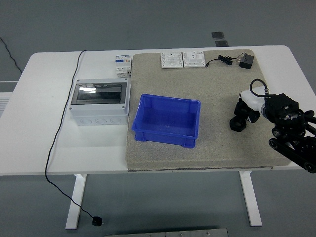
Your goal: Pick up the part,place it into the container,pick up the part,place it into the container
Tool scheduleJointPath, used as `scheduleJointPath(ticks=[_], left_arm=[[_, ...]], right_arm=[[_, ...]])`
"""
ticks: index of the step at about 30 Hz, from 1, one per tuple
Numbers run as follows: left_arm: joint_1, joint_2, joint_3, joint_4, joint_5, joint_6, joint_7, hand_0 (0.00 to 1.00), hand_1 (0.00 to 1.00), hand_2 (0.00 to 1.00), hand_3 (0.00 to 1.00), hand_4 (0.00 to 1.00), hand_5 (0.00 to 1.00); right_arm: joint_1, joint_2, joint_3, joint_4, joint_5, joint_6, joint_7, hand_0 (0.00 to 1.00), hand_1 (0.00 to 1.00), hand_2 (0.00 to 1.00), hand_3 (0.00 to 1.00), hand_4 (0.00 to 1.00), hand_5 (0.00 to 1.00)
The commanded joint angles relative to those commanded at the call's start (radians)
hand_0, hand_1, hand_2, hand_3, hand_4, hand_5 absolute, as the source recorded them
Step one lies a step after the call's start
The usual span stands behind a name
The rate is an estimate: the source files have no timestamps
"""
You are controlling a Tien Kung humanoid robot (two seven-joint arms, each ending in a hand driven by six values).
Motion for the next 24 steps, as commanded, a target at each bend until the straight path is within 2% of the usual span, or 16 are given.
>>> scheduleJointPath(ticks=[8,12,16,19,23,24], left_arm=[[0.001,-0.001,0.000,0.000,-0.004,0.003,-0.001,0.704,0.550,0.568,0.487,0.439,0.259],[0.001,0.000,0.000,0.000,-0.004,0.005,-0.002,0.704,0.549,0.569,0.487,0.439,0.259],[0.005,0.000,0.004,0.000,-0.010,0.008,-0.003,0.704,0.549,0.569,0.487,0.439,0.259],[0.010,-0.001,0.001,0.000,-0.004,0.008,-0.004,0.704,0.550,0.569,0.487,0.439,0.259],[0.009,-0.003,-0.004,0.000,0.006,0.007,-0.004,0.704,0.550,0.569,0.487,0.439,0.259],[0.010,-0.004,-0.004,0.000,0.007,0.007,-0.004,0.704,0.548,0.568,0.487,0.439,0.258]], right_arm=[[-0.014,-0.042,0.113,0.060,0.066,-0.020,0.004,0.436,0.610,0.681,0.682,0.384,0.002],[-0.044,-0.069,0.191,0.142,0.100,-0.050,0.010,0.439,0.613,0.680,0.683,0.383,0.002],[-0.085,-0.091,0.233,0.242,0.170,-0.105,0.030,0.439,0.613,0.680,0.683,0.383,0.002],[-0.088,-0.081,0.202,0.332,0.193,-0.134,0.045,0.441,0.611,0.680,0.683,0.386,0.002],[-0.065,-0.030,0.119,0.434,0.174,-0.155,0.061,0.441,0.611,0.680,0.683,0.386,0.002],[-0.057,-0.015,0.098,0.455,0.167,-0.157,0.063,0.471,0.627,0.680,0.684,0.384,0.002]])
